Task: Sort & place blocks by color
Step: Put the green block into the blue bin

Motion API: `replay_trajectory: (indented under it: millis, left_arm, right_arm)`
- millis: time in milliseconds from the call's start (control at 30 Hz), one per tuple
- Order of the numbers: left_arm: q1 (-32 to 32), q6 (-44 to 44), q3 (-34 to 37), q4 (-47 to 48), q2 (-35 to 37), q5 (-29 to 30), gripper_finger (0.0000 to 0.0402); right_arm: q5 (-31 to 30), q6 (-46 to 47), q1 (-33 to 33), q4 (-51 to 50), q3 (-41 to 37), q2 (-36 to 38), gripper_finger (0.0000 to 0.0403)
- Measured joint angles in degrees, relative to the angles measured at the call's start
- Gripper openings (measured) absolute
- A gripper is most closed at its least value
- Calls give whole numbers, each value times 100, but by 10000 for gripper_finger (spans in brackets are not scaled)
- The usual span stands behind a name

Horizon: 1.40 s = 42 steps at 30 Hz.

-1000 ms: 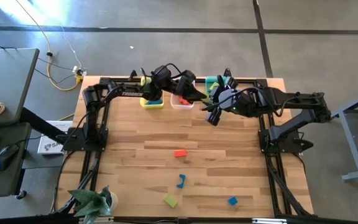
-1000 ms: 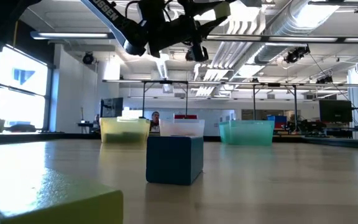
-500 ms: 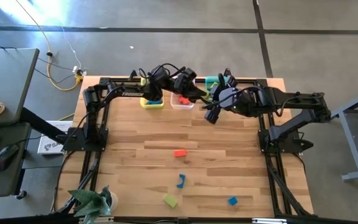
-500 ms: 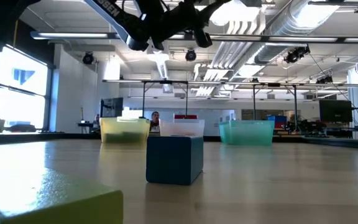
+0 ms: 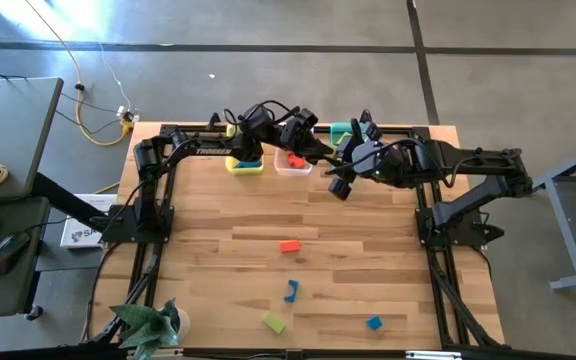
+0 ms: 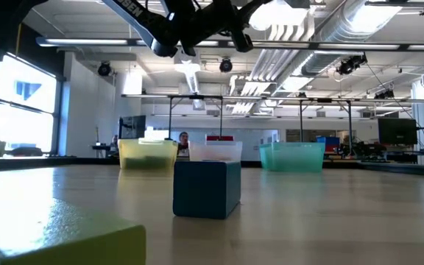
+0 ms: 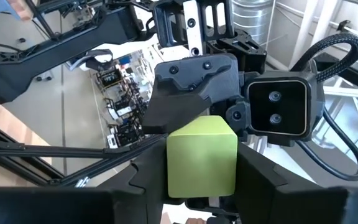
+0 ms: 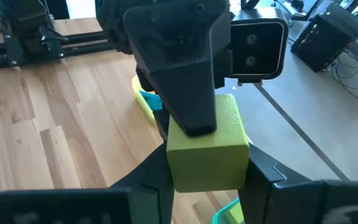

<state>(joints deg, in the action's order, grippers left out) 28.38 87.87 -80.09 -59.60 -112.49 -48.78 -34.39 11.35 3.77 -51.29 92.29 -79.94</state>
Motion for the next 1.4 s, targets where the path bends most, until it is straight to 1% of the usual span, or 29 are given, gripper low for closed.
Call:
replay_trajectory:
  millis: [133, 300, 433, 567, 700, 833, 967, 1100, 1233, 1400]
  left_arm:
    - [-2, -147, 0, 5, 0, -4, 128]
    - [-1, -34, 0, 20, 0, 13, 139]
    - [9, -246, -1, 67, 1, -8, 143]
    - [11, -260, -11, 286, 11, -165, 146]
    - [13, -339, -13, 471, 13, -424, 162]
    - [19, -498, -13, 648, 22, -435, 179]
    - [123, -644, -9, 680, 11, -372, 181]
    - [296, -674, 3, 713, -3, -517, 181]
    - [415, -829, 7, 702, -4, -673, 181]
    - [538, -1197, 7, 799, -4, -910, 181]
  right_arm:
    - [0, -28, 0, -2, 0, 0, 105]
    - [-4, 25, 0, -2, 0, 0, 105]
    - [-4, 37, -2, 2, 0, 0, 105]
    - [30, 33, -2, -34, -8, -2, 105]
    - [58, 23, 0, -87, -11, -13, 105]
    - [36, 41, 0, -170, -11, -13, 105]
    - [-105, 251, -4, -348, -11, -8, 105]
    - [-502, 498, -10, -551, -1, 8, 105]
    - [-610, 527, -150, -629, 0, 11, 105]
    - [-612, 581, -569, -660, -15, 11, 105]
